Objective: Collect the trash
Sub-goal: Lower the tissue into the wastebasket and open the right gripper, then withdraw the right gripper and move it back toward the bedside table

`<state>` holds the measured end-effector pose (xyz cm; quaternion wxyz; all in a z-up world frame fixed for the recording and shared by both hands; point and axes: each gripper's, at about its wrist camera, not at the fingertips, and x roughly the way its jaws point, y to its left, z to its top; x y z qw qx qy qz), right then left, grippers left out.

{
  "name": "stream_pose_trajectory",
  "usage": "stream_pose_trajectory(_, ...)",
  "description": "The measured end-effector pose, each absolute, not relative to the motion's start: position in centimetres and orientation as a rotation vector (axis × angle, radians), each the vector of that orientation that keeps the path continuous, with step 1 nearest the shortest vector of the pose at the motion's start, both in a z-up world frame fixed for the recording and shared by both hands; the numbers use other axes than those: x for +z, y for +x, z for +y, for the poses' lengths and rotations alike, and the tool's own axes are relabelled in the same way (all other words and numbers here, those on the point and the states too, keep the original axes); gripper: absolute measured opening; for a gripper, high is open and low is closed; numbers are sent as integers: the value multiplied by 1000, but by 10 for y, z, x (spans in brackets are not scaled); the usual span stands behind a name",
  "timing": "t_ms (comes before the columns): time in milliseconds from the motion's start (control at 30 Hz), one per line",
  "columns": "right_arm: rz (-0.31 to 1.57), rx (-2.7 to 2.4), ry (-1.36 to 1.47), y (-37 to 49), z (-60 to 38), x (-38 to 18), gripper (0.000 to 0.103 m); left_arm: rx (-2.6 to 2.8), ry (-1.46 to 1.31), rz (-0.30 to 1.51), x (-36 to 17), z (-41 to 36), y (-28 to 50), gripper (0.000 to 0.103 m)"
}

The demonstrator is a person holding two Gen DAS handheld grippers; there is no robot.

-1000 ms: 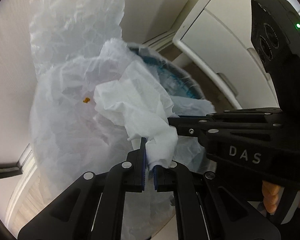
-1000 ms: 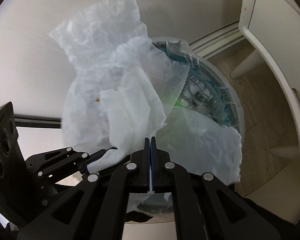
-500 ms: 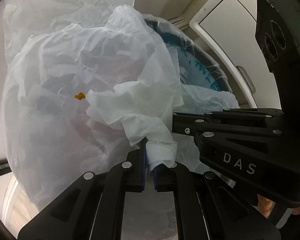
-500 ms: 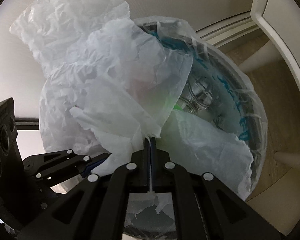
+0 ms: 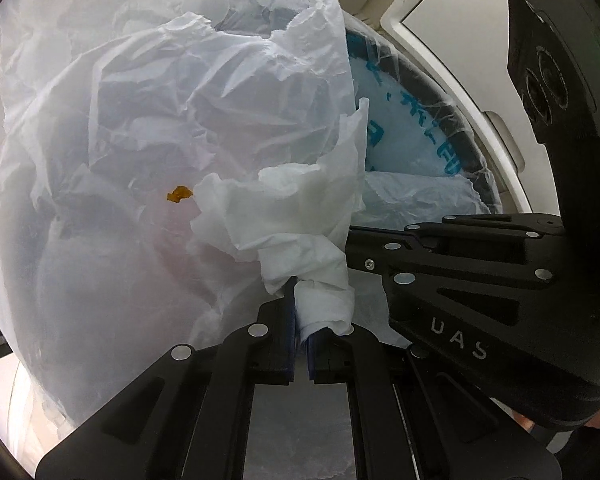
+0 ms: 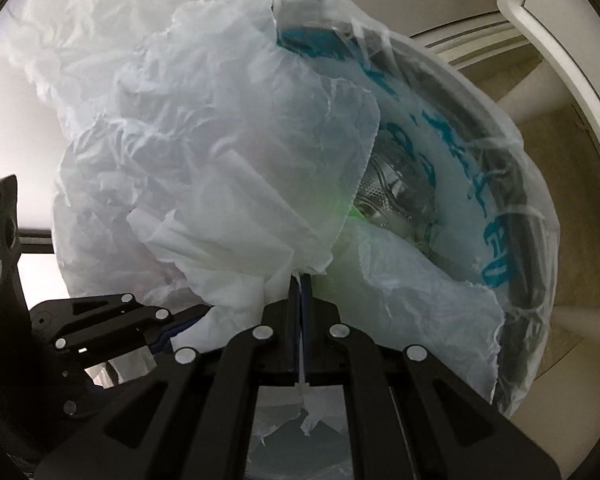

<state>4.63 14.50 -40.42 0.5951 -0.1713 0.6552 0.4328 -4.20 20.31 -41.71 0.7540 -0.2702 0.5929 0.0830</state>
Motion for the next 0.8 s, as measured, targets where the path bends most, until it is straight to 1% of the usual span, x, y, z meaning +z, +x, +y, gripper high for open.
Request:
stream_pose_trajectory(167,1531,999,-459,33,149,-398,3,163,-531,1312,-416,193,-37,5)
stream_pose_trajectory(200,1527,999,-467,30,148,-397,3,160,-513,1314,-413,191,-36,9)
stream_pose_trajectory(267,1519,997,-478,23,142,-393,3,151,-479,1303,-404,186,-36,22)
stream_pose_trajectory(300,1512,996,-482,21,140,-390,3,152,-464,1297,-400,185,-37,25)
stream_pose_trajectory(367,1498,995,-484,19,135,-379,3,156,-433,1284,-389,182,-39,36)
stream_pose_trajectory(500,1477,990,-490,15,126,-361,4,177,-366,1266,-369,178,-47,50)
stream_pose_trajectory(533,1467,991,-497,12,123,-355,4,187,-358,1260,-364,177,-49,58)
stream_pose_trajectory(567,1453,993,-503,9,120,-350,12,195,-354,1256,-360,177,-51,62)
stream_pose_trajectory(600,1441,993,-508,8,119,-347,38,204,-350,1252,-354,180,-53,63)
stream_pose_trajectory(633,1421,996,-505,7,116,-339,55,217,-347,1247,-349,182,-56,67)
stream_pose_trajectory(667,1408,1003,-490,5,113,-334,77,231,-345,1241,-345,183,-60,70)
stream_pose_trajectory(700,1396,1015,-468,5,111,-327,80,241,-342,1234,-341,184,-62,74)
stream_pose_trajectory(800,1359,1014,-454,2,105,-310,80,272,-337,1201,-331,184,-71,83)
